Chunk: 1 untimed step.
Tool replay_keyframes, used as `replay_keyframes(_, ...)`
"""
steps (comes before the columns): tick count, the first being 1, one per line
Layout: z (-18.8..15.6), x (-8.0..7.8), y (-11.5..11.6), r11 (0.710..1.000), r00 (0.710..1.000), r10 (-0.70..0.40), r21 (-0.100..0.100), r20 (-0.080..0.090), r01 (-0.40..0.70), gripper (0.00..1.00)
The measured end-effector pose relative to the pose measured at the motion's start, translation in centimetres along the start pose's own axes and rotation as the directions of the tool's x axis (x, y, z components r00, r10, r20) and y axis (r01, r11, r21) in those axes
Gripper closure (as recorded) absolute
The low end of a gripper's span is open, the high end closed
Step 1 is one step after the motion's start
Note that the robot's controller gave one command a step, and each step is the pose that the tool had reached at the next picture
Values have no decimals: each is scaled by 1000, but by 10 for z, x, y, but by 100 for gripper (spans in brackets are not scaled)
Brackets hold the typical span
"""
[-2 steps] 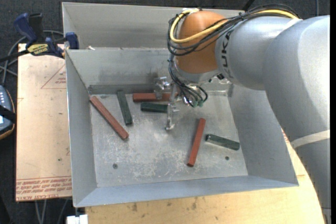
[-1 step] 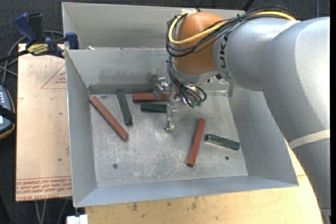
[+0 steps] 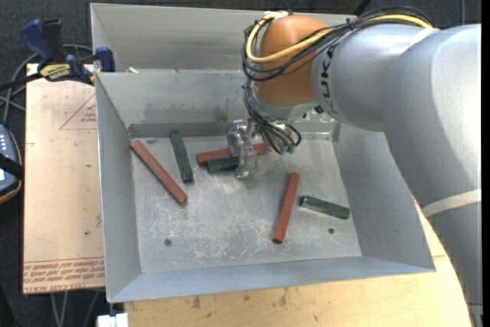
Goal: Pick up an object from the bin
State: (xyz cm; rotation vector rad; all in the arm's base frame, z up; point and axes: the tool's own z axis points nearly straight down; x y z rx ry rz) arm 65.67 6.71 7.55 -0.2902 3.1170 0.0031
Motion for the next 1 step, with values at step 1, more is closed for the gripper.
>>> replay_keyframes(1,-153,8,-18,982,982,-187,2,1,187,100)
